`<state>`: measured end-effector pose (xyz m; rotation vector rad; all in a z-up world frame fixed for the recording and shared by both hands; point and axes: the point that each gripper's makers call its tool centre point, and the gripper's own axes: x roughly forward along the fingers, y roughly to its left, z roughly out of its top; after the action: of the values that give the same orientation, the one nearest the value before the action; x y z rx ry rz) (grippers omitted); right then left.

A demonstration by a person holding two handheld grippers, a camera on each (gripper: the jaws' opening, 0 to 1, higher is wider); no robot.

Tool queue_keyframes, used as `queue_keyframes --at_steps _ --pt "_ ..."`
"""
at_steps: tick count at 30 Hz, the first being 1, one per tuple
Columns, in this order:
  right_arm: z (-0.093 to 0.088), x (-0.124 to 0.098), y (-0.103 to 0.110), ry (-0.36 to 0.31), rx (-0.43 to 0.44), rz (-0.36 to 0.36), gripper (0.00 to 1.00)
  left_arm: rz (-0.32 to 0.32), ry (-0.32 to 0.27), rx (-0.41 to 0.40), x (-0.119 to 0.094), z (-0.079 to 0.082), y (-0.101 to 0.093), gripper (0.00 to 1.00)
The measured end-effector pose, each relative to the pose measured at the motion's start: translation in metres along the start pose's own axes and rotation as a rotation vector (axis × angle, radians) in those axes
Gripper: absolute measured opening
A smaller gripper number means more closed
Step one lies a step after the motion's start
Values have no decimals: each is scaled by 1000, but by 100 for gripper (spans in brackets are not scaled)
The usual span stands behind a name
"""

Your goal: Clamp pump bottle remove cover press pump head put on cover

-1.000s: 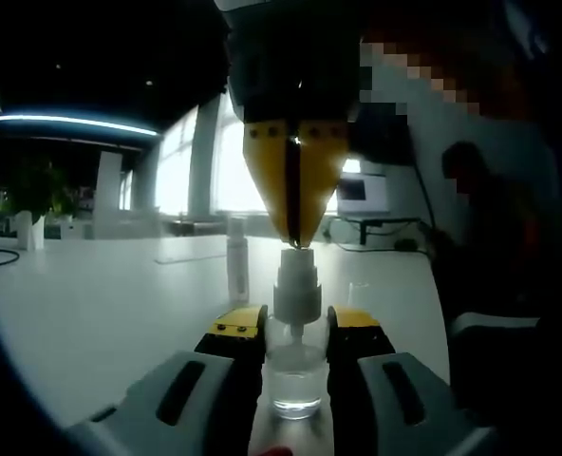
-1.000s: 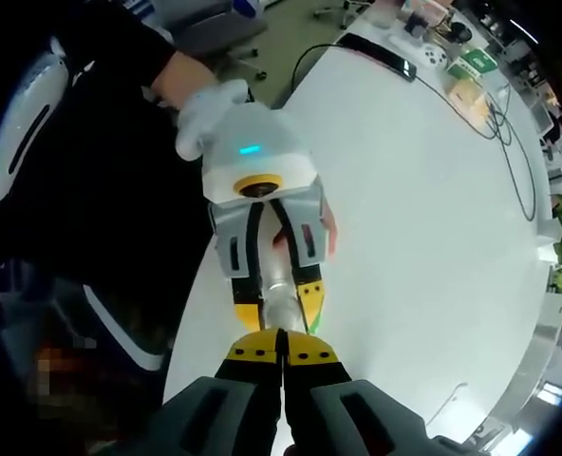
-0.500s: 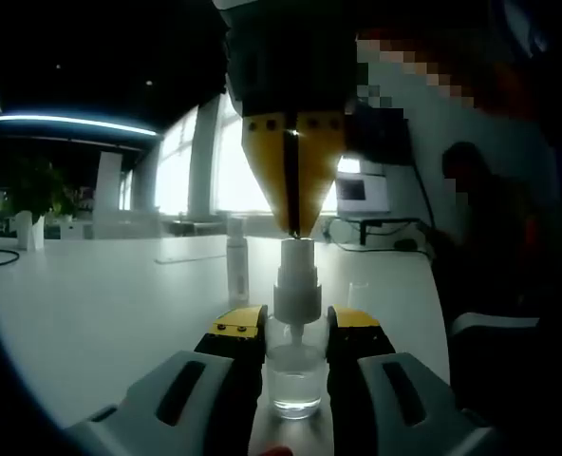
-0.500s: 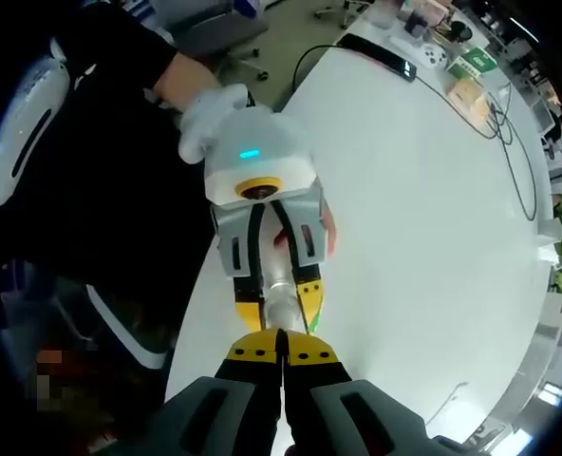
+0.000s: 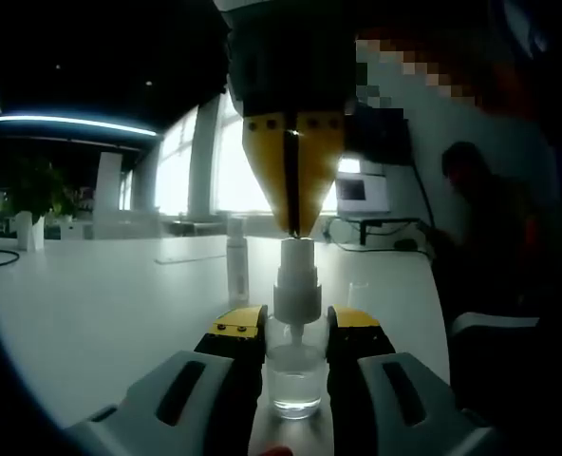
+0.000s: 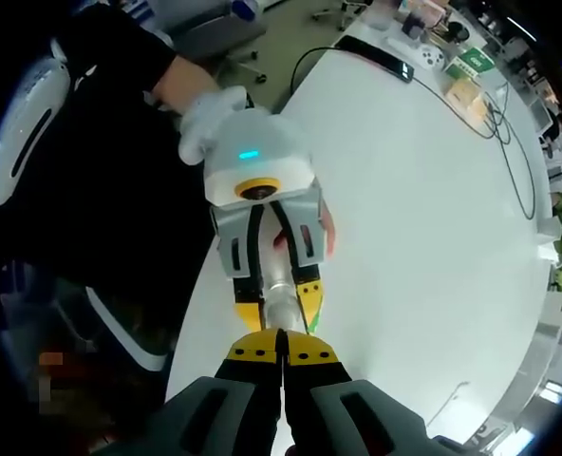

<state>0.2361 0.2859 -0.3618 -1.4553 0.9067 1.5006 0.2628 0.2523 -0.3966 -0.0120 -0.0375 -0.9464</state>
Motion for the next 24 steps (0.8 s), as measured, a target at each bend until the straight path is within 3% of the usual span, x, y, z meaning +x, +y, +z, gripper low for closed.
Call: queue_keyframes --at_steps 24 --pt "0 0 0 1 -3 -5 0 1 0 -2 0 1 0 16"
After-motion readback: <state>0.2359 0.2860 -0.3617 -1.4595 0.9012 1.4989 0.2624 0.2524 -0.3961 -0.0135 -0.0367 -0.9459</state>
